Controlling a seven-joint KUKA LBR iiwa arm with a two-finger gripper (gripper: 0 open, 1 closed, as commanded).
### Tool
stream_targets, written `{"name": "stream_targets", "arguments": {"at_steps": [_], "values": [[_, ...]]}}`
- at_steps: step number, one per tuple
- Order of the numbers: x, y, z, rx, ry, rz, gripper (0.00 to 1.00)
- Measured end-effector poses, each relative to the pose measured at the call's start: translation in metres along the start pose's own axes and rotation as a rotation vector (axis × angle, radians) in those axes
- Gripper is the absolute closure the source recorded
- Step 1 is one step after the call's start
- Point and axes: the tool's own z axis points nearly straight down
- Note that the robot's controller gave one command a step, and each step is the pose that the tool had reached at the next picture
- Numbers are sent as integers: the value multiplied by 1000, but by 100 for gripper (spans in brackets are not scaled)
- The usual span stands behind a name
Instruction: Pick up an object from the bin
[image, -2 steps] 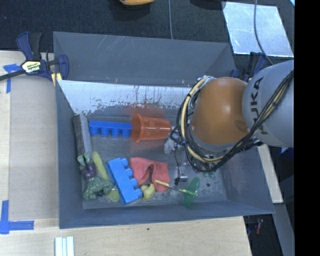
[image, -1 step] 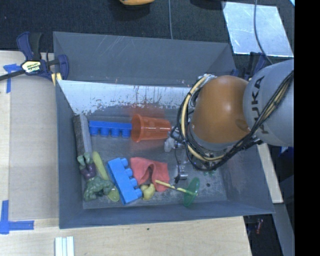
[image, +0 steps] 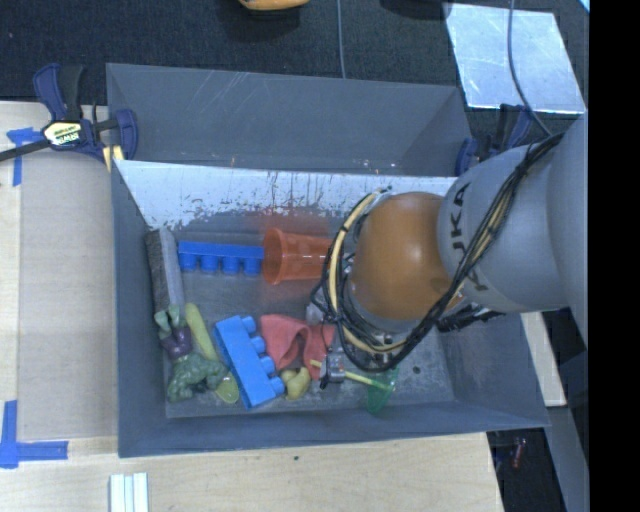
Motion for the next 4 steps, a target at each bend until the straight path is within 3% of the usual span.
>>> {"name": "stream_targets", "arguments": {"at_steps": [1,2,3,4], "values": [[14,30,33,1,-6,-85,100],[14,30,33,1,-6,-85,100],[-6,16,-34,2,-3,-100,100],[16,36,-91,2,2,-77,100]]}}
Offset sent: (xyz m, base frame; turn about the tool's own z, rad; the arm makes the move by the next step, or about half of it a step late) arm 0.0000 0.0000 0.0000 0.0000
